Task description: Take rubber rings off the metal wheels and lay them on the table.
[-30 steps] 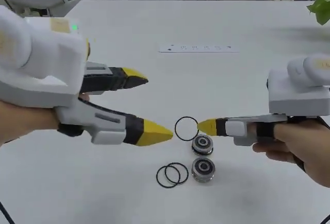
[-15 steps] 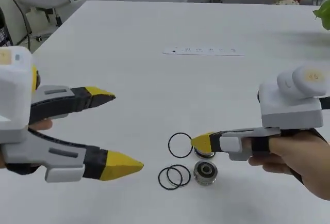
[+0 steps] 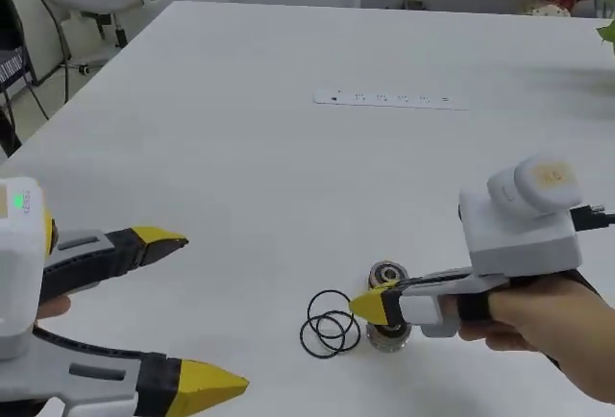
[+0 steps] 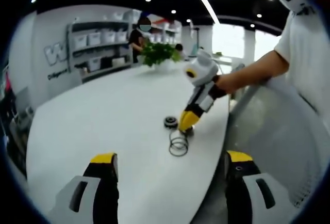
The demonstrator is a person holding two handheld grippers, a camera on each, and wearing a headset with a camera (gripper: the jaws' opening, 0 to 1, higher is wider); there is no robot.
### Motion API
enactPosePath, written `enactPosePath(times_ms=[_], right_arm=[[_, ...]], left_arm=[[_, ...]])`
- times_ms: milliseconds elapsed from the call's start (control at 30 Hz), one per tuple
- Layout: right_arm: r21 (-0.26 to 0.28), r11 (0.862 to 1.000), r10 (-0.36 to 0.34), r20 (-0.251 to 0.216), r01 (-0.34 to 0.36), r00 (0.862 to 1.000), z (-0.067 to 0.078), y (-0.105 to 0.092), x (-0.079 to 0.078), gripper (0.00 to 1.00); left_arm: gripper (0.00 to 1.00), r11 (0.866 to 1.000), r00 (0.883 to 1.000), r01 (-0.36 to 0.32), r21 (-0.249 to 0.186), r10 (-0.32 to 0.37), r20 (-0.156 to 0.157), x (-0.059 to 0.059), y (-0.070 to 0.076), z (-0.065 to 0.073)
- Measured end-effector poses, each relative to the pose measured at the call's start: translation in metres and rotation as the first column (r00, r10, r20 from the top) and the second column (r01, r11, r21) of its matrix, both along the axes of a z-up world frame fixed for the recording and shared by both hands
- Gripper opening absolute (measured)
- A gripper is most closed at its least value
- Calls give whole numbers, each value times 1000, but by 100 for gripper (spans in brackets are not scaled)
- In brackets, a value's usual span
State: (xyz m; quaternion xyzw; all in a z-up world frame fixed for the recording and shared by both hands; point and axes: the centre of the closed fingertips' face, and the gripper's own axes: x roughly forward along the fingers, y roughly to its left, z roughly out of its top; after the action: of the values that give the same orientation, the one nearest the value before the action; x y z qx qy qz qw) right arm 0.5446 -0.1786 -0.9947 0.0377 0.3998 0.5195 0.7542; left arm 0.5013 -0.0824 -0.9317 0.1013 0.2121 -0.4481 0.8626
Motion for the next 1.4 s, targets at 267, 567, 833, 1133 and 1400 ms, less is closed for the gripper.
enactPosePath(times_ms=[267,567,833,1133,1400], right_arm=[[-76,996,57,66,-52,996,-11,1,-4,0],[-71,997,35,87,-29,996,-10,1,2,0],[-99,995,44,102,-34,994,-15,1,2,0],[-113,993,61,130,-46,990,-16,1,4,2],[-112,993,46,150,-29,988,-12,-2,10,4]], left_arm=[[86,1000,1000,-26,-2,26,-15,-2,2,-6],[85,1000,999,-27,2,27,-22,-5,-1,-9],[85,1000,999,-28,8,28,-26,-6,-2,-10],[85,1000,999,-30,7,31,-26,-6,-2,-9],[85,999,999,-32,9,33,-29,-7,-1,-10]])
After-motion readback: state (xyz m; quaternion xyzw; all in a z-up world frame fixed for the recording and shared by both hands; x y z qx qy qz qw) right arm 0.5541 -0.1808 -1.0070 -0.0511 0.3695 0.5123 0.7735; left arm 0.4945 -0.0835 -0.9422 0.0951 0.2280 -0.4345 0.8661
